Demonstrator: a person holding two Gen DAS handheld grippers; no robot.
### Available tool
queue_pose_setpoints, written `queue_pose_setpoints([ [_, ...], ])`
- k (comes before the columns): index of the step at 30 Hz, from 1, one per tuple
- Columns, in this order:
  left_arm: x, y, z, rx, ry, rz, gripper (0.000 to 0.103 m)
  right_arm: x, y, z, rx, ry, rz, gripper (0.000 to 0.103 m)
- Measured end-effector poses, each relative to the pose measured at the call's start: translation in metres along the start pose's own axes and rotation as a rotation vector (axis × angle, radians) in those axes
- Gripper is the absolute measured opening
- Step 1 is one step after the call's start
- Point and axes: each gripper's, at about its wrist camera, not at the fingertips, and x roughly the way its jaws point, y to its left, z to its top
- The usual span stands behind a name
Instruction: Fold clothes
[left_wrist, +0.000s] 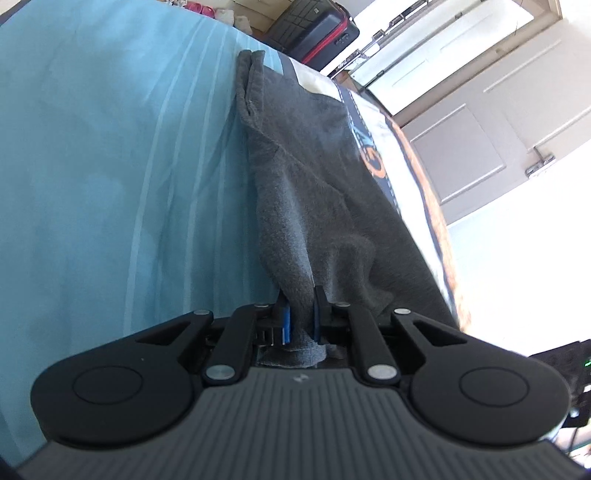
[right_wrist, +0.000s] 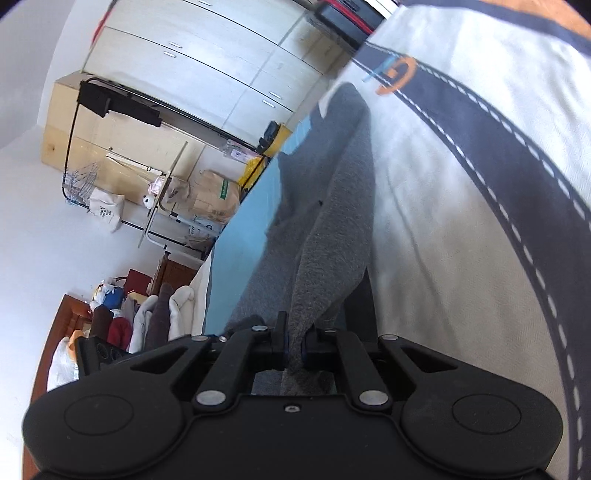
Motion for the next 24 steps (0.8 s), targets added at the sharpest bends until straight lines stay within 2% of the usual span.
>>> queue_pose_setpoints([
  [5, 0.02, -0.002, -0.003, 0.053, 0.068, 0.108, 0.013, 0.006, -0.001, -0.002, -0.01, 0.023, -0.036, 0.009],
  [7, 0.031, -0.003, -0.003, 0.082, 0.104, 0.141, 0.026, 0.009, -0.002, -0.003, -0.014, 0.035, -0.05, 0.009],
  [9, 0.038, -0.006, -0.003, 0.113, 0.118, 0.155, 0.03, 0.009, -0.005, -0.003, -0.009, 0.035, -0.063, 0.008],
  [11, 0.037, -0.011, -0.003, 0.148, 0.1, 0.151, 0.029, 0.008, -0.007, -0.002, -0.001, 0.033, -0.072, 0.008],
  [12, 0.035, -0.016, -0.004, 0.183, 0.085, 0.15, 0.011, 0.008, -0.006, -0.002, -0.01, 0.032, -0.076, 0.008],
  [14, 0.03, -0.027, -0.006, 0.259, 0.053, 0.148, 0.011, 0.007, -0.004, -0.002, -0.035, 0.031, -0.084, 0.008],
  [17, 0.016, -0.038, -0.01, 0.302, 0.006, 0.153, 0.01, 0.002, -0.003, -0.002, -0.045, 0.031, -0.096, 0.008],
  [20, 0.0, -0.038, -0.008, 0.273, -0.037, 0.119, 0.01, -0.01, -0.005, -0.001, -0.03, 0.02, -0.095, 0.009],
  [24, -0.019, -0.04, -0.014, 0.217, -0.014, -0.011, 0.01, -0.031, -0.002, -0.002, -0.015, 0.034, -0.058, 0.009],
])
